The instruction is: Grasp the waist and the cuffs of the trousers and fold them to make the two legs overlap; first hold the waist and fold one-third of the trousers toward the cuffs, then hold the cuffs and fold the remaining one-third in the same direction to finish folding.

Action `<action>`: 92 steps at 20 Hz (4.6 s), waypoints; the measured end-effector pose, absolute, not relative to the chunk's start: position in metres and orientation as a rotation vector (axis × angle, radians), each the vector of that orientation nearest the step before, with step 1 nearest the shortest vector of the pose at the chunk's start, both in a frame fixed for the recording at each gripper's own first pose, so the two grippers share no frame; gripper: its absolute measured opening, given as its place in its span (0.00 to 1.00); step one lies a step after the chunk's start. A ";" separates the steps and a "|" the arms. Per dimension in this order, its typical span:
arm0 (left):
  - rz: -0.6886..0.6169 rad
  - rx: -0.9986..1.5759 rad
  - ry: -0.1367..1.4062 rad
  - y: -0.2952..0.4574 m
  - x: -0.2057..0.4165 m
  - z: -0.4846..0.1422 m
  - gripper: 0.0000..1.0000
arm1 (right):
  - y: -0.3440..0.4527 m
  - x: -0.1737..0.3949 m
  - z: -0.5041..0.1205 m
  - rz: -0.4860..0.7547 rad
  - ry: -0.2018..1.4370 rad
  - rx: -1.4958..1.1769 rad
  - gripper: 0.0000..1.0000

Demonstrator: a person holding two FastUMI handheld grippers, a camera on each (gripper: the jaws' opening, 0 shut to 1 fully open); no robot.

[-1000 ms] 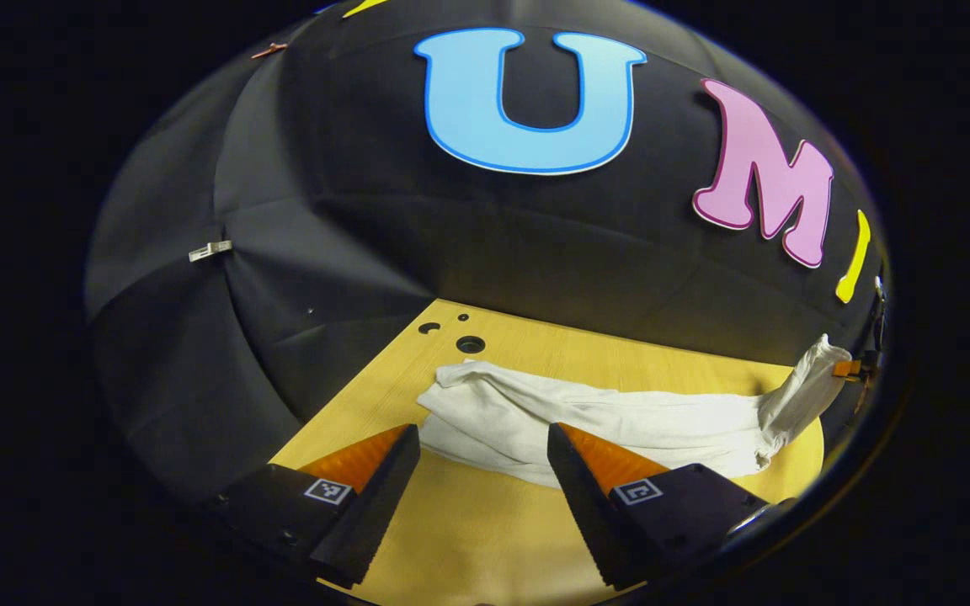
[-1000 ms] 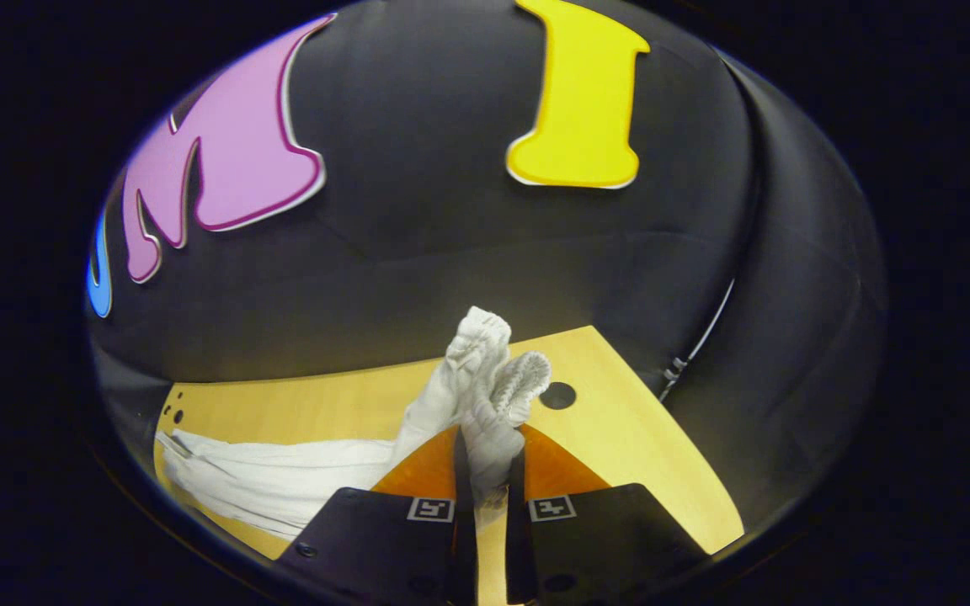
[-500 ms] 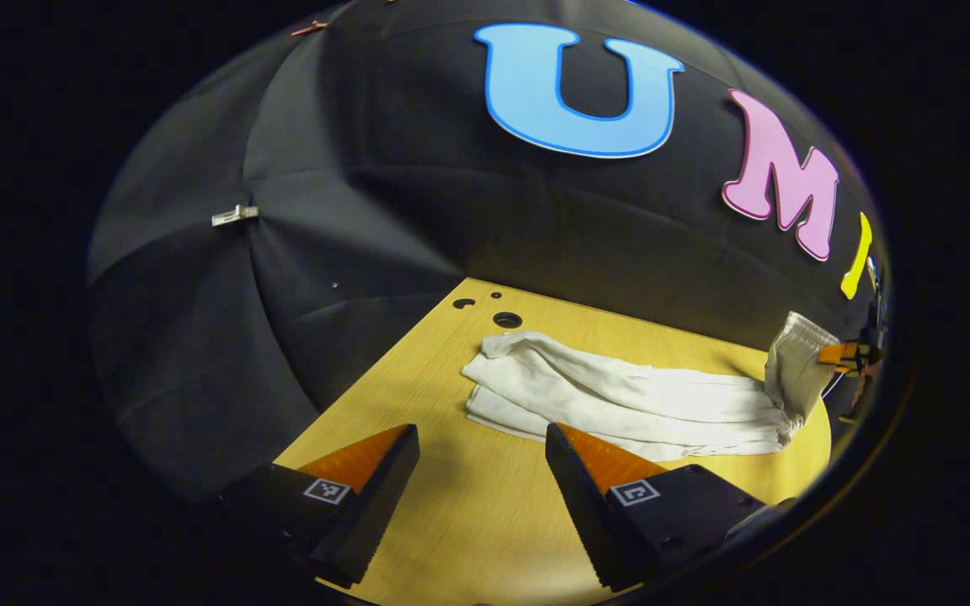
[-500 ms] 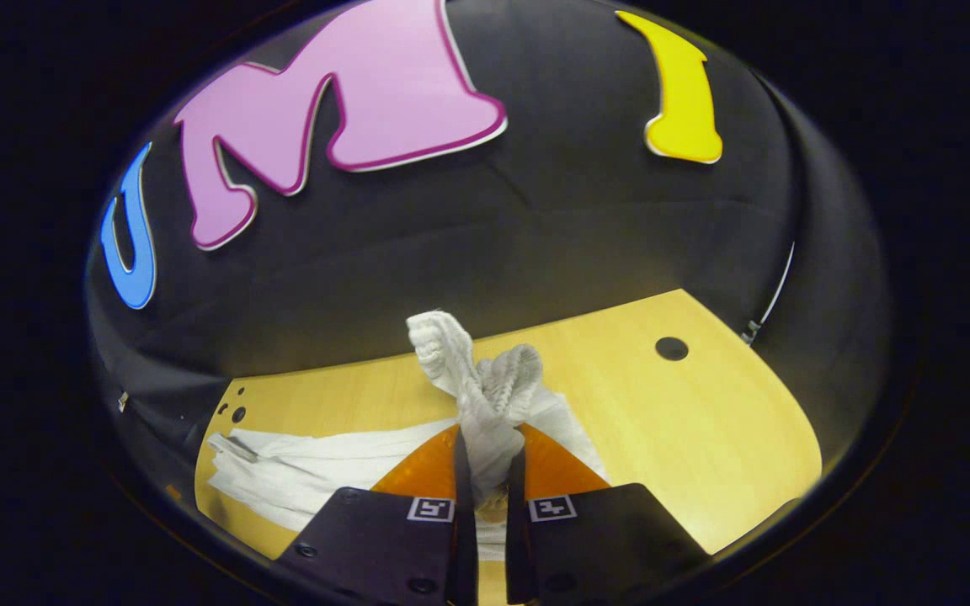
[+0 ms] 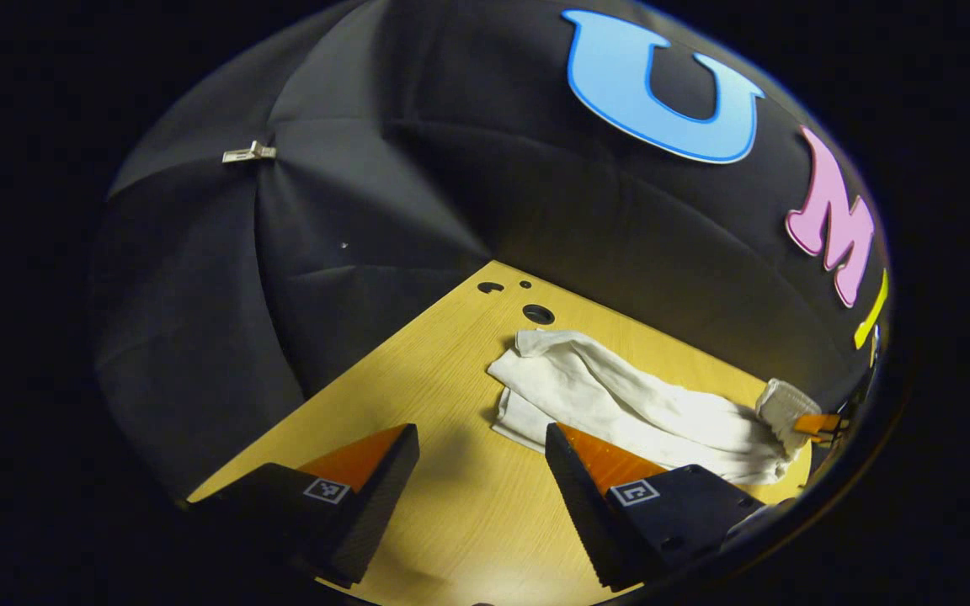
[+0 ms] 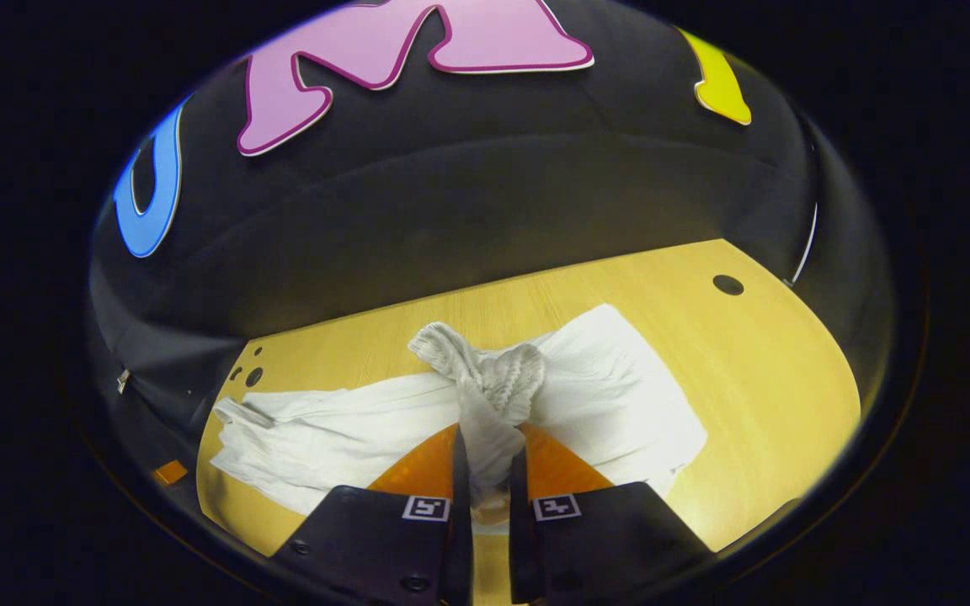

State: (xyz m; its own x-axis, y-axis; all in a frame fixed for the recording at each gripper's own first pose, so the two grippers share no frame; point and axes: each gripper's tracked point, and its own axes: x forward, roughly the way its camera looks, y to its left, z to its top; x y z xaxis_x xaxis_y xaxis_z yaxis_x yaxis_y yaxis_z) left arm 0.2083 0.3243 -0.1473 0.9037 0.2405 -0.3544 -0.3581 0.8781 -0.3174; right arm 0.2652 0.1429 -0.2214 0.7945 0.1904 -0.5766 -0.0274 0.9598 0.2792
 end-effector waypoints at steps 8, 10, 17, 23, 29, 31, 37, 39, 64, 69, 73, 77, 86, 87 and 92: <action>0.312 -0.530 0.303 0.327 0.274 -0.149 0.96 | 0.209 0.202 -0.253 0.296 0.778 0.265 0.58; 0.311 -0.534 0.322 0.322 0.290 -0.154 0.92 | 0.217 0.184 -0.256 0.333 0.807 0.260 1.00; 0.338 -0.447 0.422 0.302 0.324 -0.188 0.96 | 0.172 0.132 -0.220 0.290 0.720 0.188 0.99; 0.430 -0.154 0.528 0.302 0.334 -0.207 0.95 | 0.091 0.068 -0.197 0.162 0.713 0.251 0.99; 0.391 -0.144 0.529 0.289 0.344 -0.211 0.71 | 0.013 0.028 -0.179 0.025 0.685 0.243 0.99; 0.356 -0.123 0.535 0.284 0.348 -0.211 0.53 | -0.001 0.020 -0.170 -0.013 0.665 0.277 0.99; 0.299 0.020 0.570 0.272 0.353 -0.208 0.10 | -0.034 -0.032 -0.156 -0.088 0.642 0.257 0.99; 0.257 -0.003 0.577 0.258 0.354 -0.203 0.06 | -0.043 -0.046 -0.152 -0.106 0.633 0.239 0.99; 0.018 -0.080 0.224 -0.062 0.350 0.024 0.05 | -0.206 0.012 -0.130 -0.104 0.493 0.261 0.98; -0.046 -0.060 0.216 -0.155 0.351 0.020 0.05 | -0.223 0.034 -0.151 -0.004 0.510 0.259 0.99; -0.081 -0.022 0.225 -0.210 0.351 0.002 0.05 | -0.228 0.042 -0.159 0.062 0.518 0.256 0.99; -0.130 0.003 0.278 -0.258 0.350 -0.033 0.13 | -0.226 0.043 -0.162 0.097 0.517 0.253 0.99; -0.246 0.155 0.268 -0.279 0.296 -0.047 0.99 | -0.209 0.048 -0.153 0.102 0.497 0.251 0.99; -0.235 0.187 0.241 -0.269 0.283 -0.041 0.99 | -0.206 0.050 -0.150 0.096 0.491 0.252 0.98; -0.214 0.180 0.131 -0.217 0.195 -0.005 0.98 | -0.184 0.056 -0.117 0.061 0.416 0.241 0.99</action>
